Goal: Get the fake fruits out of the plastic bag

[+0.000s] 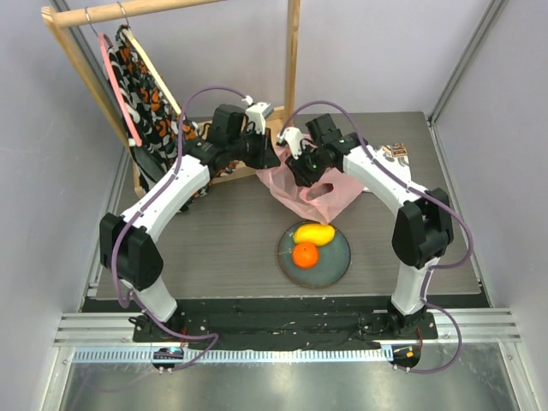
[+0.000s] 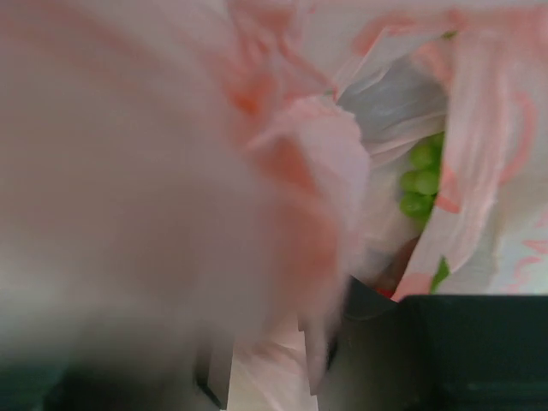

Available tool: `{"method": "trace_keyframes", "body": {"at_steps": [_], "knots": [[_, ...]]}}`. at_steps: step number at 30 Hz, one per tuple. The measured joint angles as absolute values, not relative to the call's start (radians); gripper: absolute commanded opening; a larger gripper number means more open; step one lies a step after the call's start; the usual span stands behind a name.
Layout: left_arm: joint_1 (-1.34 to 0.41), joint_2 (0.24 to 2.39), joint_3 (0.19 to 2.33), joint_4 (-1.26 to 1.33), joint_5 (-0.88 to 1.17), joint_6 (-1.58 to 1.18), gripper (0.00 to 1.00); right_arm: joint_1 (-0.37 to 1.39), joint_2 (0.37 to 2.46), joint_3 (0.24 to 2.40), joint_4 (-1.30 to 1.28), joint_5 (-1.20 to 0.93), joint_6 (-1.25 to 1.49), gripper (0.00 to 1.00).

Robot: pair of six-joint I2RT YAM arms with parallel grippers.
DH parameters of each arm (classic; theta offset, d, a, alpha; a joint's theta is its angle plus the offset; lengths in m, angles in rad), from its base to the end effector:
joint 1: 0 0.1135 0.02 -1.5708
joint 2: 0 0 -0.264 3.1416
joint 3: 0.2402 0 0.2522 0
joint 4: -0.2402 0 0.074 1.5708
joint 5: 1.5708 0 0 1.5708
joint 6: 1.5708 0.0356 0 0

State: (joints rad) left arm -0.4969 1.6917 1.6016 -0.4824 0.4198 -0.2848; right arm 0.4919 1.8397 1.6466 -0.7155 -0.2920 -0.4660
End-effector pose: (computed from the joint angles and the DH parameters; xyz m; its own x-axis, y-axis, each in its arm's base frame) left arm 0.3366 -0.1990 0.3556 -0.6640 0.0682 -0.7447 0.5730 0.6862 -0.4481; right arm 0.3552 0.2020 0.2946 -0.3477 -0.6745 -0.6513 -0.8558 0.5121 -0.0734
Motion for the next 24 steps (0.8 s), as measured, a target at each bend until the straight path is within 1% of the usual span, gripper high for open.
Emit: {"method": "trace_keyframes", "body": {"at_steps": [4,7,11,13,16,20,24], "knots": [[-0.497,1.685,1.593,-0.483,0.42,-0.285,0.0,0.478,1.867,1.639,-0.758,-0.279,-0.469,0.32],[-0.497,1.679,1.589,-0.483,0.425,-0.285,0.0,0.429,1.841,1.595,-0.769,-0.243,-0.481,0.31],[-0.497,1.674,1.588,-0.481,0.45,-0.288,0.0,0.277,1.789,1.504,-0.794,-0.145,-0.524,0.31],[-0.497,1.673,1.588,-0.472,0.471,-0.31,0.0,0.192,1.765,1.463,-0.803,-0.061,-0.558,0.31],[-0.501,1.673,1.589,-0.445,0.525,-0.366,0.0,0.114,1.737,1.432,-0.817,0.01,-0.59,0.33],[-0.529,1.673,1.609,-0.422,0.582,-0.395,0.0,0.13,1.679,1.431,-0.849,-0.028,-0.612,0.38],[-0.591,1.673,1.628,-0.418,0.598,-0.374,0.0,0.217,1.579,1.44,-0.865,-0.113,-0.632,0.41]]}}
